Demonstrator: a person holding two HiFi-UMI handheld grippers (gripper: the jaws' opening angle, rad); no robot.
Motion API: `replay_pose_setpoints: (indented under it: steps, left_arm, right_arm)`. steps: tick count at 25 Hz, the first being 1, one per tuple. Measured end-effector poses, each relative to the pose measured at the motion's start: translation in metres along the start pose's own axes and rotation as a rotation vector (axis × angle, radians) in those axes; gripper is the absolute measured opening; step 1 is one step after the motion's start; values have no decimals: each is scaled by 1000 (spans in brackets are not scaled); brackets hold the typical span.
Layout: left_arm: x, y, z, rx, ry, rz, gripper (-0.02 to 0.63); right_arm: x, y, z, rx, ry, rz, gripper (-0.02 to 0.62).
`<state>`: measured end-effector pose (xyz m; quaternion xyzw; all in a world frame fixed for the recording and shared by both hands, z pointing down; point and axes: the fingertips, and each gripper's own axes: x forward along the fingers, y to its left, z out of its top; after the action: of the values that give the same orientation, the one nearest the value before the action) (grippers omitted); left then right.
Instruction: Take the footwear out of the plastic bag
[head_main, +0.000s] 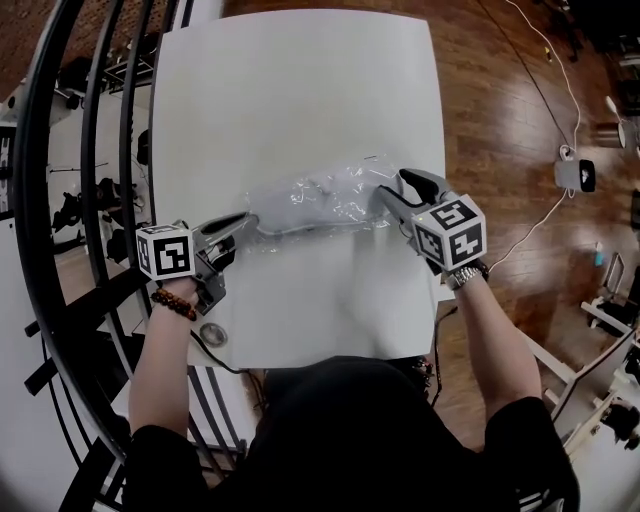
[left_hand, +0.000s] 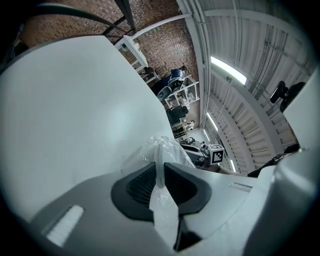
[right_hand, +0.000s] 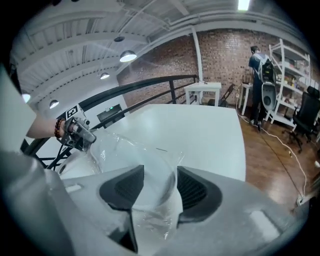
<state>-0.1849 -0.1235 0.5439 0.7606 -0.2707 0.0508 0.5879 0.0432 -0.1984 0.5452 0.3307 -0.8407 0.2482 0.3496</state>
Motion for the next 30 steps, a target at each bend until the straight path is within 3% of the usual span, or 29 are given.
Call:
replay_pose_setpoints:
  steps: [4,9,11,16,20,30]
  left_arm:
    - [-3,0,4,-9,-15,6,72]
    - [-6,2,8,6,-31,15,72]
    - [-7,1,10,9,-38,20,74]
    - [-14,2,12,29,-39,31,75]
    - [-21,8,15,30,-60,44,75]
    - [-36,15,22,-62,-140,50,74]
  right_arm:
    - [-6,-10,1,3,-2,-38,125]
    - [-10,-16,2,2,-14,-79,113]
    - [-11,-17,3,-5,-16,-89,75]
    - [-11,-18,0,14,-14,-83,69]
    - [-13,-24,-2,22,-17,-130,63]
    - [-22,-53,-8,37,-15,-224,4]
